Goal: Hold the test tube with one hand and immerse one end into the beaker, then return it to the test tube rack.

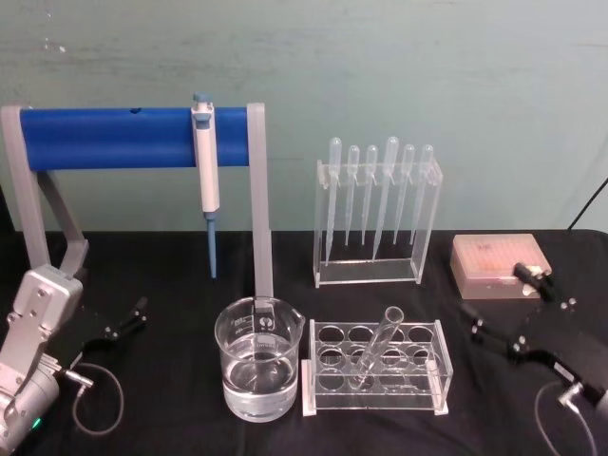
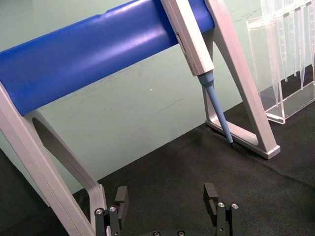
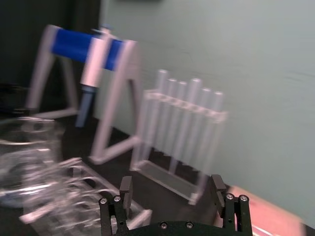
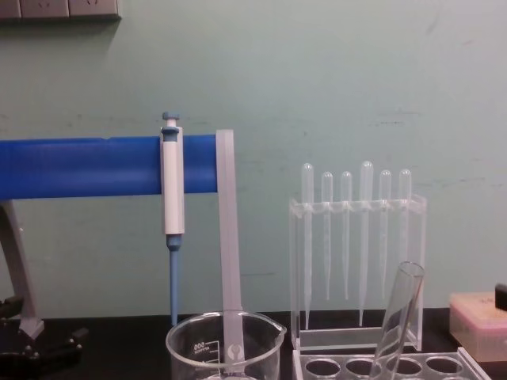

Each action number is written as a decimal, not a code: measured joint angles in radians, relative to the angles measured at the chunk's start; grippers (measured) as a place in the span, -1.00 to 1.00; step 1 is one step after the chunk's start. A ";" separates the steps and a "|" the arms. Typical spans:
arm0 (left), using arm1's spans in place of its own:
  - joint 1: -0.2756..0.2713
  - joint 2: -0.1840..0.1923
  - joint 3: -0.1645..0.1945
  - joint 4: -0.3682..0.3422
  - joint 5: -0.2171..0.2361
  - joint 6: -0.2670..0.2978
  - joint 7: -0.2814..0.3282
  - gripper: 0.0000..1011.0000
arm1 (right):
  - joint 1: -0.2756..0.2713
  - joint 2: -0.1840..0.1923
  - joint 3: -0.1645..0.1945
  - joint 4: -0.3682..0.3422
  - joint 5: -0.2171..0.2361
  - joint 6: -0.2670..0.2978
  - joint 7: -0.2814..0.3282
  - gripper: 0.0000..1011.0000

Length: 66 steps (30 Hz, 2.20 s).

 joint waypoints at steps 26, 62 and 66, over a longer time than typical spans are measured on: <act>0.000 0.000 0.000 0.000 0.000 0.000 0.000 0.98 | 0.125 -0.088 -0.097 0.147 0.136 -0.054 0.489 0.98; 0.000 0.000 0.000 0.000 0.000 0.000 0.000 0.98 | 0.279 -0.185 -0.149 0.264 0.042 0.000 0.534 0.98; 0.000 0.000 0.000 0.000 0.000 0.000 0.000 0.98 | 0.277 -0.184 -0.149 0.263 0.042 0.000 0.534 0.98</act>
